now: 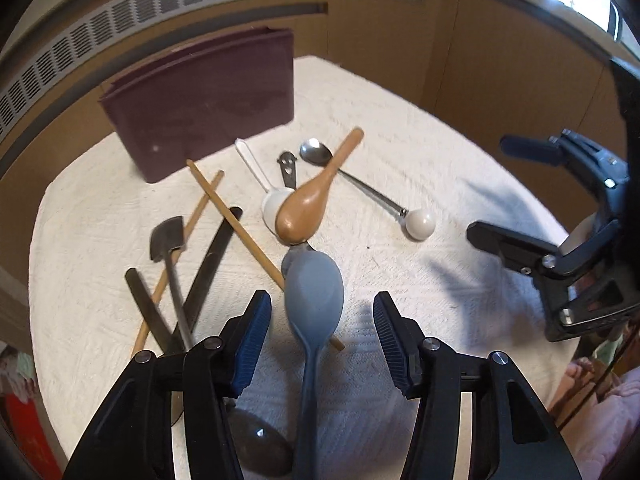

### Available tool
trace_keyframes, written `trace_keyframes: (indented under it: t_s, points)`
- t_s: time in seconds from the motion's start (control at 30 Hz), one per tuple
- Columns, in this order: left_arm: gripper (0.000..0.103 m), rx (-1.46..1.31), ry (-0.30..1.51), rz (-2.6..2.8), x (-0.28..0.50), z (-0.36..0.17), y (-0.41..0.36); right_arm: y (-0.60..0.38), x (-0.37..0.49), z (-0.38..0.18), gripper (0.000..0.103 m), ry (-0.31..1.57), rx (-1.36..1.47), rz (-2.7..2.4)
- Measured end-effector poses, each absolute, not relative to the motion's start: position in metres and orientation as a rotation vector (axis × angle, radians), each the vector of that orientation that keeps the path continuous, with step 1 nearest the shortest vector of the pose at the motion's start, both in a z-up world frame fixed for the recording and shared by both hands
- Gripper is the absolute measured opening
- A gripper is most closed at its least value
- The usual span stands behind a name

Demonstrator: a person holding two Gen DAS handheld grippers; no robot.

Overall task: Organize utensils
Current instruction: 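Grasp the blue-grey plastic spoon with the left tool while the right tool approaches the wooden spoon, then grasp the wooden spoon handle with the right tool while the left tool holds the blue spoon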

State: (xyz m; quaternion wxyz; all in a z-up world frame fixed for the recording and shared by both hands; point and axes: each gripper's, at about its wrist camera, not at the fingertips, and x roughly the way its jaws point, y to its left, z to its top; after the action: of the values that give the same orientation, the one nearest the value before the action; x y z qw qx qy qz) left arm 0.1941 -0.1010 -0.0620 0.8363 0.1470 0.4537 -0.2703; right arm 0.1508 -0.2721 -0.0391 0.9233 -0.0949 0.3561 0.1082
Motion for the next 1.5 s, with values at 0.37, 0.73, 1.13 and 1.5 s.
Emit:
trace_keyframes:
  t_s: [0.37,0.73,1.13,1.5]
  points:
    - [0.034,0.126,0.922,-0.471,0.207,-0.055,-0.065,-0.260,0.176,-0.030,0.095,0.651,-0.388,0.313]
    - [0.034,-0.123,0.798,-0.279,0.222,-0.031,0.006,-0.257,0.312,-0.060,0.010,0.872,-0.350,0.252]
    - [0.034,-0.195,0.776,-0.237,0.226,-0.029,0.027,-0.254,0.241,-0.056,0.014,1.065,-0.239,0.504]
    - [0.034,-0.187,0.799,-0.257,0.213,-0.030,0.020,-0.196,0.273,-0.047,0.044,0.979,-0.248,0.632]
